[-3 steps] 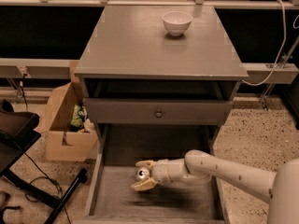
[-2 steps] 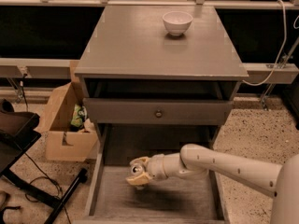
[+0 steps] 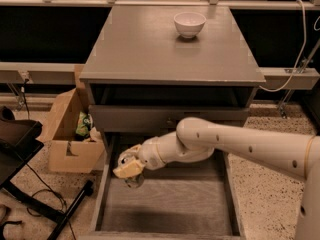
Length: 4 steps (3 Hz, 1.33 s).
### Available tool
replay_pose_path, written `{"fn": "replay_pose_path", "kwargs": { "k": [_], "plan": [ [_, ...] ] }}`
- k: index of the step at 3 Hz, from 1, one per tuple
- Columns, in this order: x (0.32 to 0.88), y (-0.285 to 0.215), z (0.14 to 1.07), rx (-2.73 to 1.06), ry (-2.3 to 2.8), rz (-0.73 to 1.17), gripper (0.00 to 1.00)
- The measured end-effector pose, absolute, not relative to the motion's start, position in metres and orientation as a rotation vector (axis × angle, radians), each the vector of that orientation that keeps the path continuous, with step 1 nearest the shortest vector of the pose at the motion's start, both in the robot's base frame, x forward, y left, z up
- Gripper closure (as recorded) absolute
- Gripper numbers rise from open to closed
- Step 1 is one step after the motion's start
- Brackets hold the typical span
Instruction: Pick 7up can from middle drawer and place on counter
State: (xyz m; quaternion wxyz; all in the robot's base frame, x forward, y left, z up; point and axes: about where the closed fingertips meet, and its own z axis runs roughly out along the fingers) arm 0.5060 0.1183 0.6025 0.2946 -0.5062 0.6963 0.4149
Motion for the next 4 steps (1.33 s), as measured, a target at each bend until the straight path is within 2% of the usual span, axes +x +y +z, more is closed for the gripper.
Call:
{"fn": "replay_pose_path", "kwargs": {
  "k": [2,3,4],
  "plan": [
    [0.572,0.127,0.845,-1.3,1.83,0.95,1.0],
    [0.604,0.116,0.931,-1.185,1.796,0.895,1.0],
    [0.645,0.119,0.97,-1.082,1.773,0.856,1.0]
  ]
}}
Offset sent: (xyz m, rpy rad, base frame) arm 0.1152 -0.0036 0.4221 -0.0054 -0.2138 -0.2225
